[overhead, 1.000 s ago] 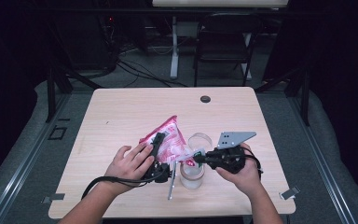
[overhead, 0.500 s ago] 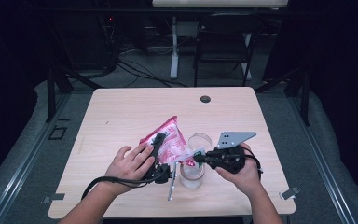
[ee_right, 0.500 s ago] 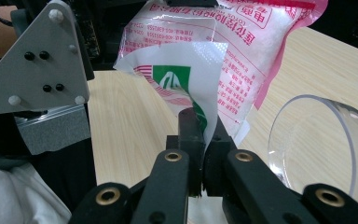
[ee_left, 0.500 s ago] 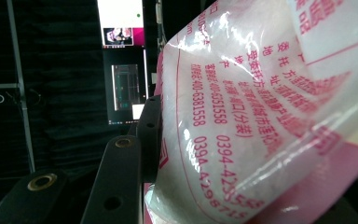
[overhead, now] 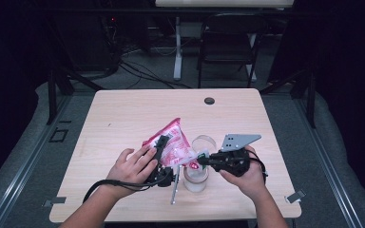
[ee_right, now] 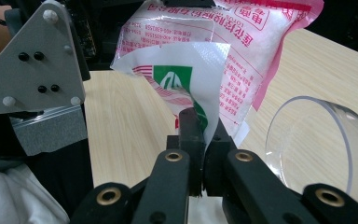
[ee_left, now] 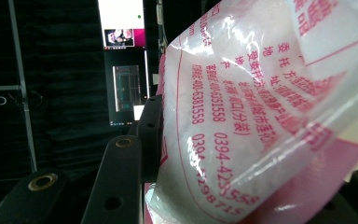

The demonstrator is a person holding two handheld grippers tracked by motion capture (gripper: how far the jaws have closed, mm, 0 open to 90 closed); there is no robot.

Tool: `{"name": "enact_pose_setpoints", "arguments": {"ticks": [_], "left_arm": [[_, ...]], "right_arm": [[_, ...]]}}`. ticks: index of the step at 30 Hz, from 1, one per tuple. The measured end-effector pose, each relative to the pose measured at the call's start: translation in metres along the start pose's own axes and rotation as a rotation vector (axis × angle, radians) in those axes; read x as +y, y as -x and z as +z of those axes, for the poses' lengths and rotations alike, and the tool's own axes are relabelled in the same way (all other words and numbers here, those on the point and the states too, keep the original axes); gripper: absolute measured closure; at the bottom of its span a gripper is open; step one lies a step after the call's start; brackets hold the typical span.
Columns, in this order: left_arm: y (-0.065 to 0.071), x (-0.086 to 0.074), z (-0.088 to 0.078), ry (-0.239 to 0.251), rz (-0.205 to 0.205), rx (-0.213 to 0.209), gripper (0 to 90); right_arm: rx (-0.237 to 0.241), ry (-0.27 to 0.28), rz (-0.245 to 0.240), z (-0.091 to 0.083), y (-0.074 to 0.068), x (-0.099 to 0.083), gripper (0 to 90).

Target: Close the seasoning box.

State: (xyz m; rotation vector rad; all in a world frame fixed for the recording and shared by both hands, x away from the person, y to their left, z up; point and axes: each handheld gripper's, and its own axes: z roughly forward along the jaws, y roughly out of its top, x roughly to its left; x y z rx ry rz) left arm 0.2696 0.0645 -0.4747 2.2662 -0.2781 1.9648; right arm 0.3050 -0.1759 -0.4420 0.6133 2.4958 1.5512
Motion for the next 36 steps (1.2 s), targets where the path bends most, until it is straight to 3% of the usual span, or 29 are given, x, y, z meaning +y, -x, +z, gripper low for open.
{"name": "enact_pose_setpoints", "arguments": {"ticks": [8,20,36], "left_arm": [[-0.0019,0.0012,-0.0011,-0.004,0.020,0.004,64.2],[-0.0008,0.0015,-0.0009,-0.004,0.012,-0.004,64.3],[-0.0029,0.0026,-0.0011,-0.001,0.037,0.014,64.2]], "right_arm": [[-0.005,0.000,-0.002,-0.0003,-0.0001,0.0001,89.6],[-0.009,0.003,0.002,0.0001,0.0002,-0.0003,89.5],[-0.011,0.004,0.001,0.0002,0.0005,-0.0005,89.6]]}}
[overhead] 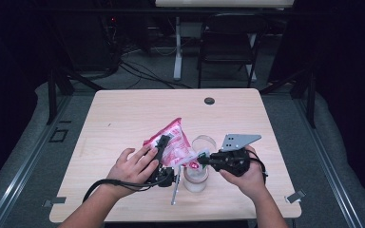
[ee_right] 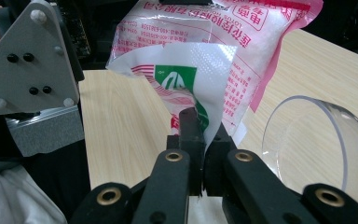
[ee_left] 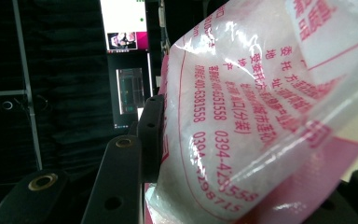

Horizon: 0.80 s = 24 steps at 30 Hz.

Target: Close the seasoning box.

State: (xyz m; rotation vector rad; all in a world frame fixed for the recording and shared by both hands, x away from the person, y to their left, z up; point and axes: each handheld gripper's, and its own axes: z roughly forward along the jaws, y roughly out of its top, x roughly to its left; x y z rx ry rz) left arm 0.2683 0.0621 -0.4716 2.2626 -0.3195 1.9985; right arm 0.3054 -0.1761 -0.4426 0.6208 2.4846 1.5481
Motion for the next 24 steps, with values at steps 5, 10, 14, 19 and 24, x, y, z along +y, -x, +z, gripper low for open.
{"name": "enact_pose_setpoints", "arguments": {"ticks": [5,10,14,19,24], "left_arm": [[0.0004,0.0000,0.0000,0.000,-0.001,0.000,64.2],[0.0004,-0.0001,0.0000,0.000,0.001,0.000,64.2],[0.0003,0.0000,0.0001,0.000,0.002,-0.001,64.2],[0.0002,0.0002,0.0003,0.002,0.008,0.000,64.2],[0.0006,0.0003,0.0008,0.008,0.003,0.003,64.2]], "right_arm": [[0.000,-0.002,0.000,0.0001,0.0000,-0.0001,89.6],[0.000,-0.006,-0.002,0.0004,0.0002,-0.0002,89.6],[-0.002,-0.007,-0.002,0.0004,0.0003,-0.0002,89.6],[-0.004,-0.009,-0.003,0.0004,0.0004,-0.0003,89.6],[-0.004,-0.009,-0.003,0.0004,0.0006,-0.0004,89.6]]}}
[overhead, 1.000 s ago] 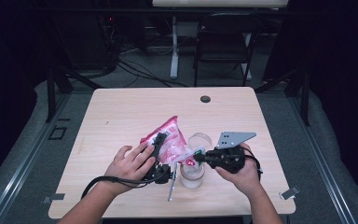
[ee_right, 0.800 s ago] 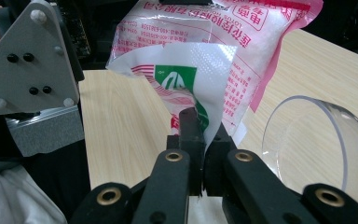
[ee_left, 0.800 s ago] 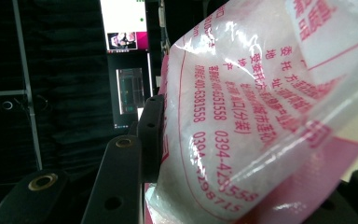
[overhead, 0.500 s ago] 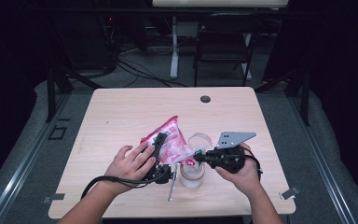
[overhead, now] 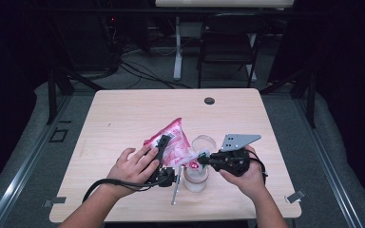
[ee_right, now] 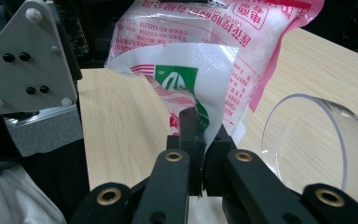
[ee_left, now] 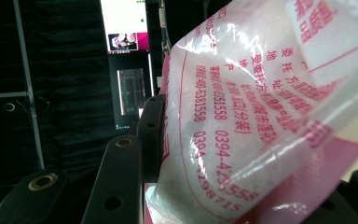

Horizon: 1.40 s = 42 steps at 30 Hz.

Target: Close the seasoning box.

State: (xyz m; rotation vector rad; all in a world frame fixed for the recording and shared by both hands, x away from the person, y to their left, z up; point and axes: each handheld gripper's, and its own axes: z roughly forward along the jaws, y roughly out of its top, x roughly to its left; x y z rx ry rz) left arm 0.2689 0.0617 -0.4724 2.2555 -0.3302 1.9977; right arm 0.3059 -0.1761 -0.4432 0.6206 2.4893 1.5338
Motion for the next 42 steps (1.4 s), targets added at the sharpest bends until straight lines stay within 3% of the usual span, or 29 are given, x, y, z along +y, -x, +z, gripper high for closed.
{"name": "enact_pose_setpoints", "arguments": {"ticks": [42], "left_arm": [[-0.0021,0.0018,-0.0003,0.005,0.017,0.029,64.8]], "right_arm": [[-0.005,0.008,0.006,0.0000,0.0007,-0.0009,89.6]]}}
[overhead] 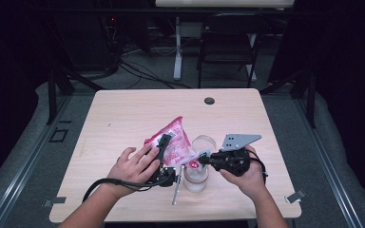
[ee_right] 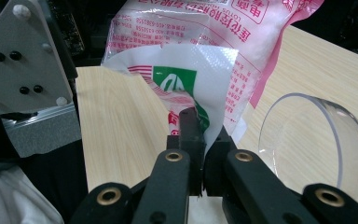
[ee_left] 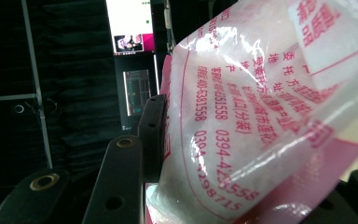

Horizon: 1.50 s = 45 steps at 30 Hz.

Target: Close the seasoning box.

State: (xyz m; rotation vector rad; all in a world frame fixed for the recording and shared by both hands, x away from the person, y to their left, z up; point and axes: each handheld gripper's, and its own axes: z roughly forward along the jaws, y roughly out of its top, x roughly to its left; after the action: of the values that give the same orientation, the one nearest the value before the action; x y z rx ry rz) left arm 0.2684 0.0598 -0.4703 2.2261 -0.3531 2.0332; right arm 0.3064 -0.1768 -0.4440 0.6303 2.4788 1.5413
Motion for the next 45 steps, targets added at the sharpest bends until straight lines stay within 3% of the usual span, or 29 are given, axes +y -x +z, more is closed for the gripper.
{"name": "enact_pose_setpoints", "arguments": {"ticks": [12,30,32,41,45], "left_arm": [[0.0005,0.0001,-0.0006,-0.004,-0.016,-0.009,64.9],[-0.0010,0.0012,-0.0011,0.000,-0.008,-0.007,64.9],[-0.0026,0.0019,-0.0009,0.011,0.011,0.003,64.9],[-0.0003,0.0016,-0.0019,0.008,-0.006,-0.005,65.0],[-0.0008,0.0020,-0.0018,0.015,0.007,0.004,65.1]], "right_arm": [[0.001,0.000,0.001,-0.0003,0.0002,-0.0001,89.6],[-0.003,-0.002,0.001,-0.0009,0.0008,-0.0003,89.6],[-0.005,-0.003,0.000,-0.0010,0.0009,-0.0004,89.5],[-0.007,-0.008,-0.002,-0.0007,0.0007,-0.0003,89.5],[-0.010,-0.006,-0.005,-0.0007,-0.0003,0.0003,89.5]]}}
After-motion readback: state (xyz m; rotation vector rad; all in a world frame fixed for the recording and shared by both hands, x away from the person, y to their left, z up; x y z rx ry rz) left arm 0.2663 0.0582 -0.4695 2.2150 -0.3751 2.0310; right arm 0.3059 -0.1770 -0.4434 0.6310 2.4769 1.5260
